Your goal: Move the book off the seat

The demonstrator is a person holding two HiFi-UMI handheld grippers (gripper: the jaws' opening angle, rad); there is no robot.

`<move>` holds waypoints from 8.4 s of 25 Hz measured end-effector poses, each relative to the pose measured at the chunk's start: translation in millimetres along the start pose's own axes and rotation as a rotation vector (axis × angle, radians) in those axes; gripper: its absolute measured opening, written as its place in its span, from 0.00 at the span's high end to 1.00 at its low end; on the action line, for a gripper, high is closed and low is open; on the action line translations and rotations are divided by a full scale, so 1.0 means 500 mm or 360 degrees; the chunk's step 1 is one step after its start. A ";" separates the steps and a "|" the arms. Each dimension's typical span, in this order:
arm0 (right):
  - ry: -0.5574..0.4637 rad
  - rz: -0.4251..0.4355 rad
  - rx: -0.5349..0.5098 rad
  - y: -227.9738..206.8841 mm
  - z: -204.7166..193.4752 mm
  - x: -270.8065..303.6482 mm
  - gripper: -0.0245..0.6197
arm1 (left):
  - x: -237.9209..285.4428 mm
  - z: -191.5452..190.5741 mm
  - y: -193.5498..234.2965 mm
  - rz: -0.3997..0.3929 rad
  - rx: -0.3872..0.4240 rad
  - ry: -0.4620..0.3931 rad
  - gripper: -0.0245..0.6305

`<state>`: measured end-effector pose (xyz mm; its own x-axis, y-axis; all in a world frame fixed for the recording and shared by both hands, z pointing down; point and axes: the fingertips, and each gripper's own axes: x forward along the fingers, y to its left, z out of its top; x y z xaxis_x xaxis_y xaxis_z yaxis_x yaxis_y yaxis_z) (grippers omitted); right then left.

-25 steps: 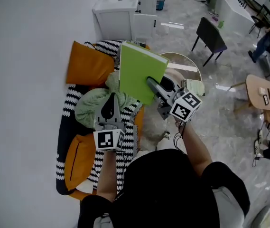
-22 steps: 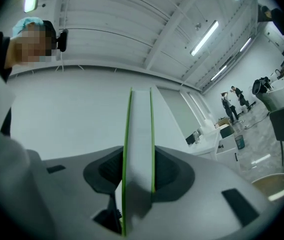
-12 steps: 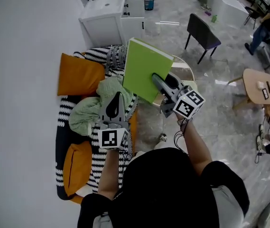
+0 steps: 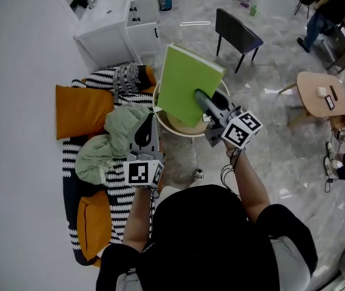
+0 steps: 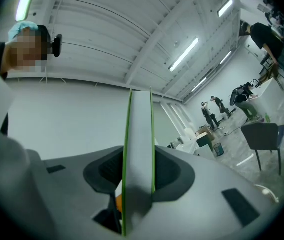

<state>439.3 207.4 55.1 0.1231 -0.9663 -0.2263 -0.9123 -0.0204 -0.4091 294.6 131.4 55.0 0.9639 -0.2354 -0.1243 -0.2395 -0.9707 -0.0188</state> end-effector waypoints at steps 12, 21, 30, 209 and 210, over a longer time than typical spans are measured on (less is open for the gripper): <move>-0.0057 -0.0268 -0.0047 -0.132 0.087 -0.133 0.74 | 0.147 -0.027 -0.145 -0.0263 -0.0107 0.0018 0.95; -0.0013 -0.0396 -0.0011 -0.198 0.049 -0.110 0.74 | 0.215 -0.075 -0.119 -0.0347 -0.0146 0.0067 0.95; 0.0075 -0.0518 0.0008 -0.249 -0.014 0.007 0.74 | 0.297 -0.136 0.008 -0.0379 -0.0247 0.0121 0.95; 0.1132 -0.1386 0.0698 -0.803 -1.139 -0.037 0.52 | 0.314 -1.012 0.205 -0.0201 -0.0416 0.0785 0.95; 0.1119 -0.1378 0.0687 -0.796 -1.129 -0.032 0.56 | 0.314 -1.006 0.203 -0.0204 -0.0421 0.0778 0.95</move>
<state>579.7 86.2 720.5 0.2684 -0.6057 0.7491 -0.4088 -0.7757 -0.4808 480.2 -28.2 532.4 0.9401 -0.0488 0.3375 -0.1407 -0.9571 0.2534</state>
